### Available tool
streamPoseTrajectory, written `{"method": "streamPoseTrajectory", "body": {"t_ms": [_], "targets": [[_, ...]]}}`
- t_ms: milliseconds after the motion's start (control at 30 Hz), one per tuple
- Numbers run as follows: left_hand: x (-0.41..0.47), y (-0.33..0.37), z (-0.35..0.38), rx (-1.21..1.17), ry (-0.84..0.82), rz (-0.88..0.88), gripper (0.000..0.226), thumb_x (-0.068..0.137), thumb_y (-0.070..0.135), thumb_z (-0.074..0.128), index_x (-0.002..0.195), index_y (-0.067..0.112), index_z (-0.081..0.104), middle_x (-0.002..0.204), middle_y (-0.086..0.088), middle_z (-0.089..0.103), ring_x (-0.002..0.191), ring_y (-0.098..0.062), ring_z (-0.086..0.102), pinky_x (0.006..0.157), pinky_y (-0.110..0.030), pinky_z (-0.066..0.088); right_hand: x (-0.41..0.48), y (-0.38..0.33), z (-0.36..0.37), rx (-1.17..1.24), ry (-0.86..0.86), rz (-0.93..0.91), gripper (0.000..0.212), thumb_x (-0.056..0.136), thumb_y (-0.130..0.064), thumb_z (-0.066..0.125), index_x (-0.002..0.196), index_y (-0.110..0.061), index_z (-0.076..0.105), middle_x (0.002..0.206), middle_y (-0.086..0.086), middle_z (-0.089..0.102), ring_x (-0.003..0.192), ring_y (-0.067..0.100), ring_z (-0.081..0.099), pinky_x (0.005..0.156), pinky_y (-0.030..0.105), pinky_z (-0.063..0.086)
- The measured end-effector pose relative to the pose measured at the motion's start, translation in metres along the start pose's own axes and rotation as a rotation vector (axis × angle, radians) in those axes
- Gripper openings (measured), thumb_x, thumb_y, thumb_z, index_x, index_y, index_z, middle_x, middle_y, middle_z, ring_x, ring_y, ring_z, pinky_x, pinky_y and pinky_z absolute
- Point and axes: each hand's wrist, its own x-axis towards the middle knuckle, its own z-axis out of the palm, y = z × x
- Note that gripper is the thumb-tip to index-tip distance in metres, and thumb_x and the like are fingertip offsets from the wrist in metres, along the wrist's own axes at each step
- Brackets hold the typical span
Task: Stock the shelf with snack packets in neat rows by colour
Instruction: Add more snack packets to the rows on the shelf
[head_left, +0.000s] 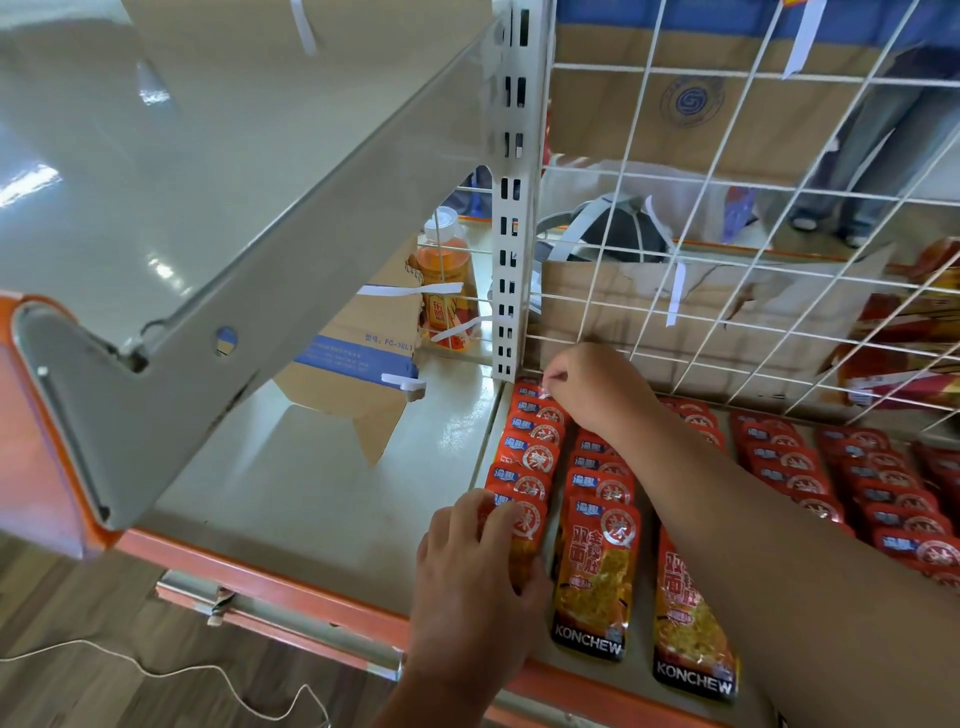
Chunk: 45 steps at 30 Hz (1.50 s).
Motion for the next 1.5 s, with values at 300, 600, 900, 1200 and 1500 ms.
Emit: {"method": "streamPoseTrajectory", "body": {"t_ms": [300, 600, 900, 1200, 1500], "targets": [[0.0, 0.0, 0.001, -0.001, 0.028, 0.002, 0.05, 0.082, 0.059, 0.067, 0.123, 0.033, 0.055, 0.126, 0.01, 0.053, 0.108, -0.012, 0.055, 0.083, -0.034, 0.054, -0.001, -0.01, -0.001, -0.025, -0.077, -0.051, 0.013, 0.093, -0.016, 0.066, 0.088, -0.017, 0.078, 0.097, 0.0, 0.073, 0.092, 0.017, 0.066, 0.088, 0.033, 0.054], [0.0, 0.0, 0.001, 0.017, 0.015, -0.011, 0.052, 0.082, 0.061, 0.063, 0.124, 0.034, 0.053, 0.127, 0.01, 0.052, 0.109, -0.012, 0.054, 0.084, -0.034, 0.055, 0.003, -0.016, -0.003, -0.067, -0.152, -0.023, 0.014, 0.095, -0.017, 0.064, 0.101, -0.016, 0.077, 0.112, 0.004, 0.07, 0.104, 0.022, 0.065, 0.096, 0.039, 0.054], [0.0, 0.0, 0.001, 0.01, 0.015, -0.014, 0.053, 0.078, 0.056, 0.072, 0.122, 0.033, 0.055, 0.126, 0.009, 0.053, 0.106, -0.014, 0.056, 0.081, -0.034, 0.055, -0.001, -0.014, -0.002, -0.026, -0.118, -0.04, 0.012, 0.095, -0.017, 0.064, 0.091, -0.02, 0.076, 0.102, 0.001, 0.07, 0.096, 0.02, 0.066, 0.089, 0.037, 0.056], [0.001, 0.0, 0.0, -0.002, 0.012, -0.03, 0.052, 0.077, 0.054, 0.072, 0.122, 0.034, 0.055, 0.128, 0.009, 0.052, 0.105, -0.015, 0.056, 0.081, -0.035, 0.056, -0.013, -0.013, -0.006, -0.028, -0.114, -0.099, 0.014, 0.094, -0.027, 0.067, 0.097, -0.019, 0.077, 0.098, -0.003, 0.073, 0.09, 0.015, 0.066, 0.089, 0.037, 0.055], [0.0, 0.002, 0.0, -0.022, 0.004, -0.04, 0.055, 0.079, 0.056, 0.074, 0.124, 0.034, 0.053, 0.128, 0.009, 0.054, 0.105, -0.011, 0.058, 0.083, -0.031, 0.054, -0.014, -0.018, -0.006, -0.021, -0.191, -0.099, 0.009, 0.092, -0.021, 0.069, 0.095, -0.017, 0.077, 0.106, 0.0, 0.07, 0.096, 0.018, 0.065, 0.091, 0.038, 0.054]]}}
